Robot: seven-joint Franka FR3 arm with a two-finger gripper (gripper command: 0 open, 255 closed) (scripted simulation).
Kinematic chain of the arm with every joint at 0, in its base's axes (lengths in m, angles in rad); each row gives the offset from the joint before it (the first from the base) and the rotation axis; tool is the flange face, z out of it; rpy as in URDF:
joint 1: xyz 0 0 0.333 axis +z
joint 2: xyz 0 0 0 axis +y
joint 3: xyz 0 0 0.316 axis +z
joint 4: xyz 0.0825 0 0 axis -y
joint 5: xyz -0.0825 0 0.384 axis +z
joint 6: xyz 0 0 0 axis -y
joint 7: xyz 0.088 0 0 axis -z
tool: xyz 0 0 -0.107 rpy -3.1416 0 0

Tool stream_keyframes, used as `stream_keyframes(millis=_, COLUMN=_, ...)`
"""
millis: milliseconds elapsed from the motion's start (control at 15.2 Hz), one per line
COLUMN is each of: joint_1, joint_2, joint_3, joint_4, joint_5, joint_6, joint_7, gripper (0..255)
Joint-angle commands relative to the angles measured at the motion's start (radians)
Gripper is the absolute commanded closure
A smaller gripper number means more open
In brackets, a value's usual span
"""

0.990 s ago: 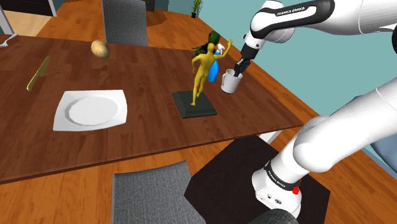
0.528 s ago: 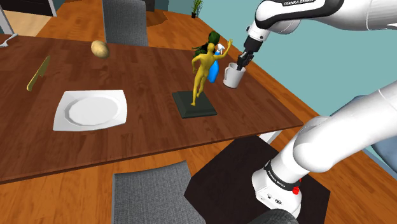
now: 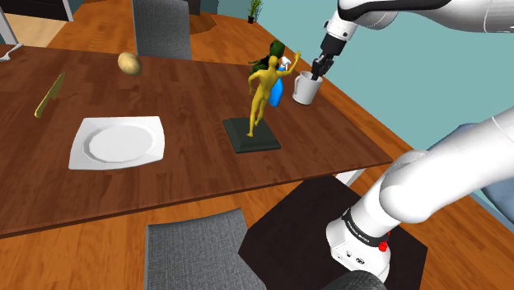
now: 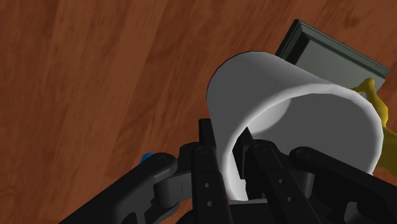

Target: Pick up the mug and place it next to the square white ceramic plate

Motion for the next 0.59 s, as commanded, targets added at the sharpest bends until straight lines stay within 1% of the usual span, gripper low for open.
stream_keyframes(millis=0, joint_1=0.008, joint_2=-0.016, joint_3=0.02, joint_4=-0.003, joint_5=0.0, joint_6=-0.012, joint_7=0.029, gripper=255)
stream_keyframes(millis=528, joint_1=0.077, joint_2=-0.072, joint_3=0.164, joint_4=-0.071, joint_5=0.028, joint_6=0.007, joint_7=0.231, gripper=255)
